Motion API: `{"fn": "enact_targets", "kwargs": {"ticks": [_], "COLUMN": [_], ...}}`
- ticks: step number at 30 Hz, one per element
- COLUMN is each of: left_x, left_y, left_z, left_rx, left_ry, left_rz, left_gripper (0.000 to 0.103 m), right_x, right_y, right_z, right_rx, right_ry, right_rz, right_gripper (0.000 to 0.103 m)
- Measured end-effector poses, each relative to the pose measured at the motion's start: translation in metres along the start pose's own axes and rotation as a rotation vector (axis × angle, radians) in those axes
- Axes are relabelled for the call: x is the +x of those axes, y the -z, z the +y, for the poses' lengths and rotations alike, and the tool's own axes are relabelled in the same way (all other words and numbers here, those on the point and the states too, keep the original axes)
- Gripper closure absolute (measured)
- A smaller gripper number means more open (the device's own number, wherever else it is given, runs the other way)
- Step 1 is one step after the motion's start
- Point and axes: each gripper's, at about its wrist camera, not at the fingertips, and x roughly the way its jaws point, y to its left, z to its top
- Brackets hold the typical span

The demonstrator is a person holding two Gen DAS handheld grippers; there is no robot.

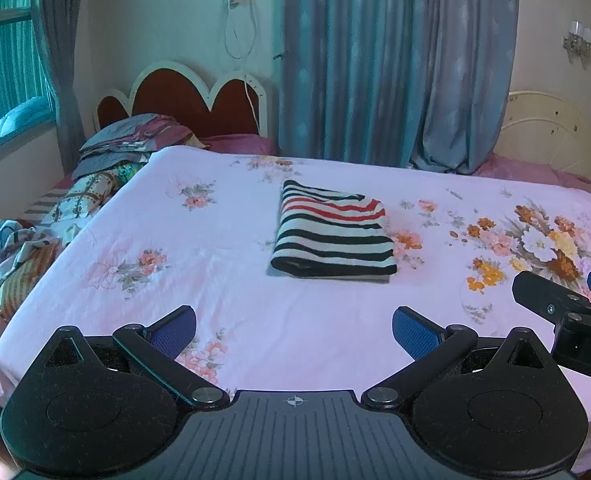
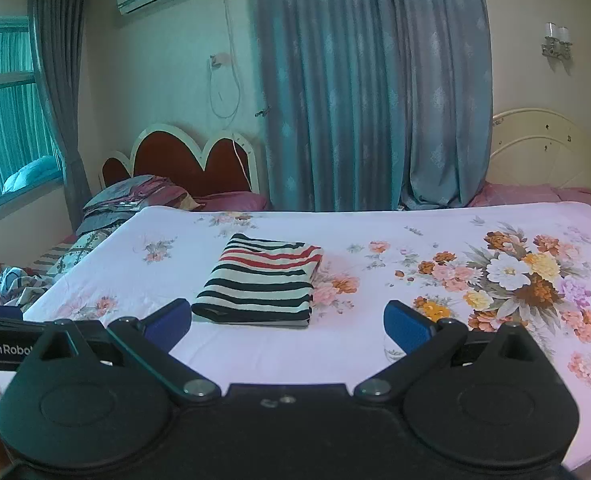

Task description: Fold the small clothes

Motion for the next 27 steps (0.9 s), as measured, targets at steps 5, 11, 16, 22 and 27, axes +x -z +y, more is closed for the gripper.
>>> {"fn": "enact_targets", "kwargs": {"ticks": [5,11,16,22,27], "left_x": [-0.007,-0.012,-0.013,-0.013,-0.011], "left_y": [0.001,0.001,0.002,0.001,0.0], "left_z": [-0.005,-0.006,-0.004,0.0,0.002], "left_rx": [0.009,0.008,0.003,-0.002,-0.011], "left_ry": [0.004,0.003,-0.003,-0.019,-0.029], "left_rz": [-0.005,-0.009,-0.011,-0.014,-0.014], "left_gripper": [0.0,0.0,0.0,0.0,0.0], "right_x": [-0.004,-0.008,-0.008,-0.005,-0.003], "right_y": [0.001,0.0,-0.001,-0.002,-0.001], "right_z": [-0.001,-0.003,-0.003,-0.006,-0.006], "right_rx": [-0.002,0.005,-0.001,0.004,0.003], "right_ry": [0.003,0.004,0.008,0.026,0.029], "right_rz": [-0.005,-0.008,-0.011,0.002,0.007], "right_gripper": [0.001,0.001,0.001,0.001,0.001]}}
